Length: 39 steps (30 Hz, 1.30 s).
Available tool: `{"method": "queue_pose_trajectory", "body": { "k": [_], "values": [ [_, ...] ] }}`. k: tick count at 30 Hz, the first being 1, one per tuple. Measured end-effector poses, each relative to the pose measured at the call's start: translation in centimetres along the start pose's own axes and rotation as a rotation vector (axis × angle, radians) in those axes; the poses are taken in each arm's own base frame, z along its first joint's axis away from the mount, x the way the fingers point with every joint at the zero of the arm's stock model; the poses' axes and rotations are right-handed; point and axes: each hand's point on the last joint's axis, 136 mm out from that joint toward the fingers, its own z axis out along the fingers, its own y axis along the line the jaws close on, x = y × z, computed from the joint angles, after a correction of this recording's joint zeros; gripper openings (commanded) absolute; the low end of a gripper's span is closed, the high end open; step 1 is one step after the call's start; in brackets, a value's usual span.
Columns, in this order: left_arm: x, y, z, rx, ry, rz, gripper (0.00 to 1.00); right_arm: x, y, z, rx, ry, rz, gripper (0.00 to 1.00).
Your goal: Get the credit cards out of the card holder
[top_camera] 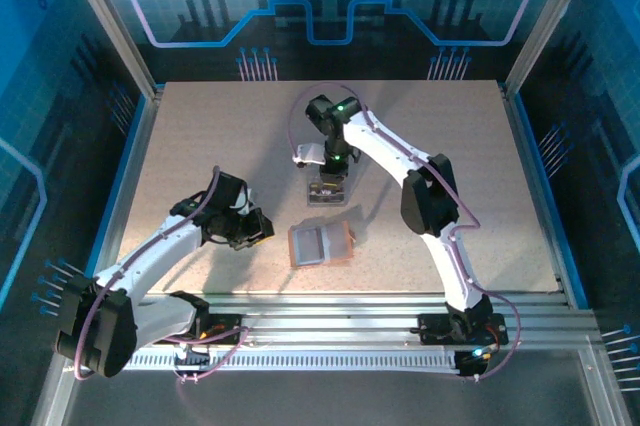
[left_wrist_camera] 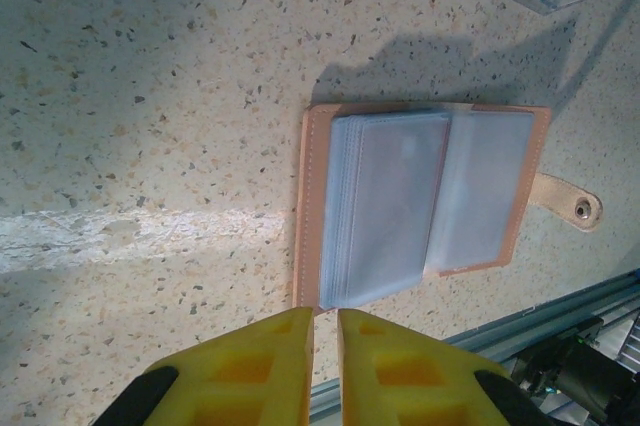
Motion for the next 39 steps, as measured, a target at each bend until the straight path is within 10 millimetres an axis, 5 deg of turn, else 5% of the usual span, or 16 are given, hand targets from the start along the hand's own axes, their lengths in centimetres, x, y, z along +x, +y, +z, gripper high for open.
{"method": "queue_pose_trajectory", "body": {
  "k": [8, 16, 29, 39],
  "values": [
    [-0.2, -0.4, 0.3, 0.022, 0.006, 0.004, 0.14, -0.4, -0.1, -4.2, 0.106, -0.097, 0.135, 0.28],
    [-0.5, -1.0, 1.2, 0.054, 0.028, 0.006, 0.14, 0.2, 4.5, -5.6, 0.03, -0.278, 0.476, 0.21],
    [-0.9, -1.3, 2.3, 0.075, 0.051, 0.0, 0.13, -2.4, 14.0, -1.2, -0.354, -0.401, 1.016, 0.15],
    [-1.1, -1.3, 2.4, 0.074, 0.044, 0.002, 0.13, -5.7, 16.7, 1.3, -0.431, -0.372, 1.108, 0.18]
  ]
}}
